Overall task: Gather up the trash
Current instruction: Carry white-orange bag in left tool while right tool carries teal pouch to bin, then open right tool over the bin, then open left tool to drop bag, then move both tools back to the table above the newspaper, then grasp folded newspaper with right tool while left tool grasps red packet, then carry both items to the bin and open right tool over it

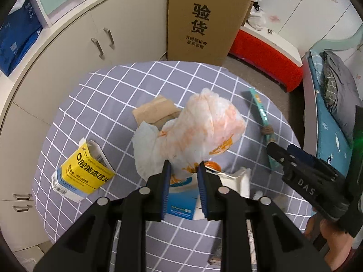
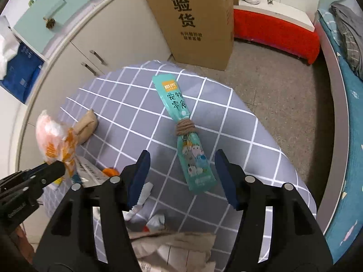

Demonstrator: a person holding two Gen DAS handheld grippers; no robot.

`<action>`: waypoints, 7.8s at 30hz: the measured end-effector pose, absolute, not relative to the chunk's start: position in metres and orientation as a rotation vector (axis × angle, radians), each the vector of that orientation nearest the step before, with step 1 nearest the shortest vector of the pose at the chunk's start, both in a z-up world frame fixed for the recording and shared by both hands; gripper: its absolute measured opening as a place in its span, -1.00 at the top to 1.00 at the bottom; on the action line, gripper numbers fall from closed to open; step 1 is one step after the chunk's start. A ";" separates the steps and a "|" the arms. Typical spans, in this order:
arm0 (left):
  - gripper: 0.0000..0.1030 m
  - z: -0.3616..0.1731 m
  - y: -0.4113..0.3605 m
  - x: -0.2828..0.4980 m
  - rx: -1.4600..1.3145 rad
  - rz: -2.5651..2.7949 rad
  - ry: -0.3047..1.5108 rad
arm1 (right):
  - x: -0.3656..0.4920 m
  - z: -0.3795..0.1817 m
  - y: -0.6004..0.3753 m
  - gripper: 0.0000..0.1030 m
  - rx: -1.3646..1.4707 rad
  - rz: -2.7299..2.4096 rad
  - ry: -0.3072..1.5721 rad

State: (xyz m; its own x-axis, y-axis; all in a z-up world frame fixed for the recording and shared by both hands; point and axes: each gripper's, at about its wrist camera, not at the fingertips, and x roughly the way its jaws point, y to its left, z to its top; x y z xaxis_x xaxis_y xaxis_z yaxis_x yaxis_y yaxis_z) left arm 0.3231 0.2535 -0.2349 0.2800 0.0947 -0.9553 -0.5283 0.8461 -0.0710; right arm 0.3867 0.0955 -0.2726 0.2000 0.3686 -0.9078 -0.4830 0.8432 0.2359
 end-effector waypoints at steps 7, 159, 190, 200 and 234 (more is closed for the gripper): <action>0.56 -0.242 0.262 0.328 -0.405 0.416 1.235 | 0.394 -0.291 0.112 0.47 -0.213 0.573 1.242; -0.37 -0.287 0.202 0.244 -0.467 0.213 1.409 | 0.296 -0.294 -0.018 -0.43 0.332 0.500 1.467; -0.37 -0.278 0.139 0.267 -0.496 0.176 1.366 | 0.294 -0.210 -0.084 0.94 0.301 0.656 1.275; -0.18 -0.288 0.126 0.326 -0.513 0.240 1.348 | 0.313 -0.217 -0.105 0.94 0.280 0.556 1.251; 0.67 -0.304 -0.078 0.288 -0.371 -0.089 1.495 | 0.257 -0.235 -0.272 0.94 0.301 0.371 1.314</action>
